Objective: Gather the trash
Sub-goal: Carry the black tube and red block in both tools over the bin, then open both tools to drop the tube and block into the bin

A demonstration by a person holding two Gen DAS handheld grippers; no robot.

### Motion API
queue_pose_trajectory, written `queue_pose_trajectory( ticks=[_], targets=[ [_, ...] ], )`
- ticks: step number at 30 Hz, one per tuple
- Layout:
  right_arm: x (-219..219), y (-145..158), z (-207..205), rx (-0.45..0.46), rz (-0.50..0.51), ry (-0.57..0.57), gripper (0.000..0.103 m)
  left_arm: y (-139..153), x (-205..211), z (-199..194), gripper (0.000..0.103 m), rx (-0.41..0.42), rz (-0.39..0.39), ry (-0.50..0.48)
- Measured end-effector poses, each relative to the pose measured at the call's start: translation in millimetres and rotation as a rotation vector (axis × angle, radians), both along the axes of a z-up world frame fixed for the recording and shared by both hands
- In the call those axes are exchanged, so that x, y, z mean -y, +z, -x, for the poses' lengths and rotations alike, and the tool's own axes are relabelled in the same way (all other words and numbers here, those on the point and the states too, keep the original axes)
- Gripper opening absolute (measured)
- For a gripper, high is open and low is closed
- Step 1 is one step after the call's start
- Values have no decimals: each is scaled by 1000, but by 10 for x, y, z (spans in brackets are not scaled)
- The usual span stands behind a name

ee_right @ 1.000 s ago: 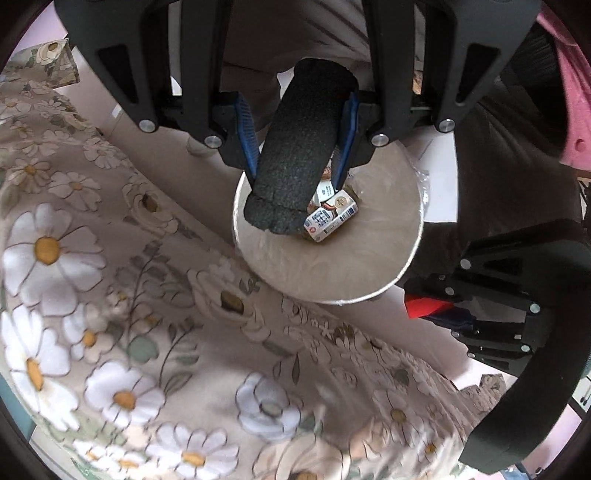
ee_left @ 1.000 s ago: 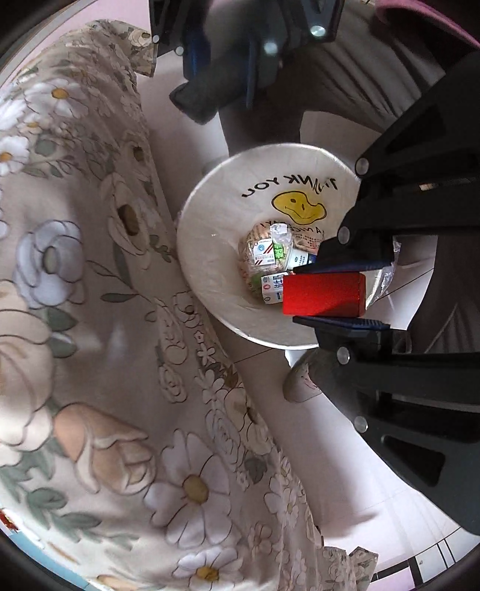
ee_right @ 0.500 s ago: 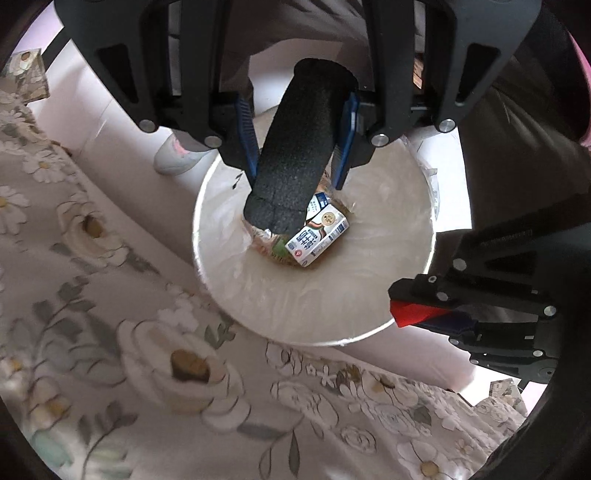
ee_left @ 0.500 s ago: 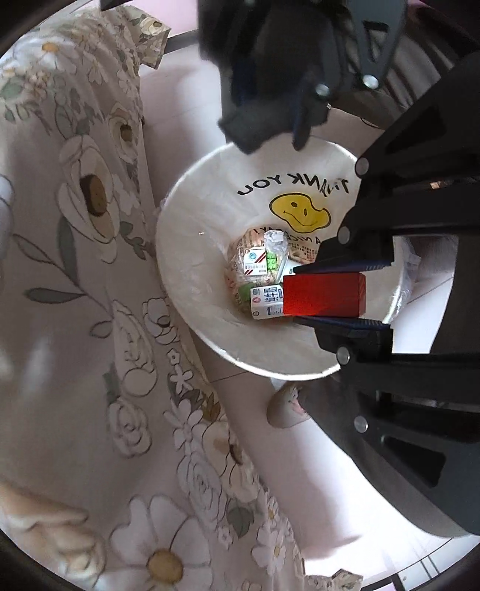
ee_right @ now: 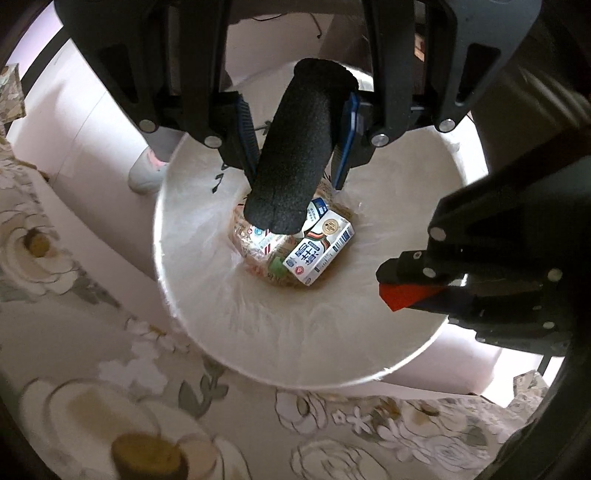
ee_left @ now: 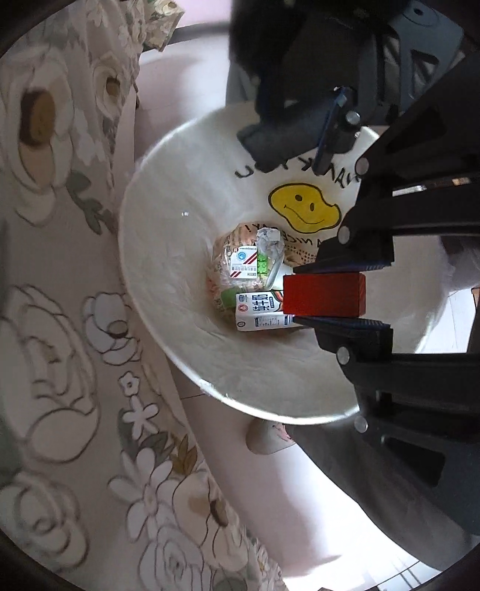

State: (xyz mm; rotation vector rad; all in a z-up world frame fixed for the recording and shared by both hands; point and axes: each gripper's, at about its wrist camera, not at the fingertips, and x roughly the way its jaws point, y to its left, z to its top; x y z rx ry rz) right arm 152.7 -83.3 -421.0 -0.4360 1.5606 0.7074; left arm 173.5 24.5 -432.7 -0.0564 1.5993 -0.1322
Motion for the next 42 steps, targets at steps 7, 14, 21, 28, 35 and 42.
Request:
queue_pose_trajectory(
  ticks=[7, 14, 21, 28, 35, 42],
  targets=[
    [-102, -245, -108, -29, 33, -30, 40, -281, 27, -46, 22, -55, -7, 23],
    [-112, -488, -119, -55, 60, -46, 40, -548, 0, -76, 22, -114, 2, 40],
    [-71, -679, -152, -111, 76, -82, 40, -756, 34, -101, 22, -160, 16, 59],
    [-124, -787, -125, -121, 96, -81, 47, -878, 34, -127, 37, -207, 35, 89],
    [-184, -725, -89, -107, 96, -68, 56, -827, 13, -129, 52, -196, 58, 129],
    [-174, -635, -36, -87, 87, -53, 56, -729, 29, -95, 52, -177, 50, 117]
  ],
)
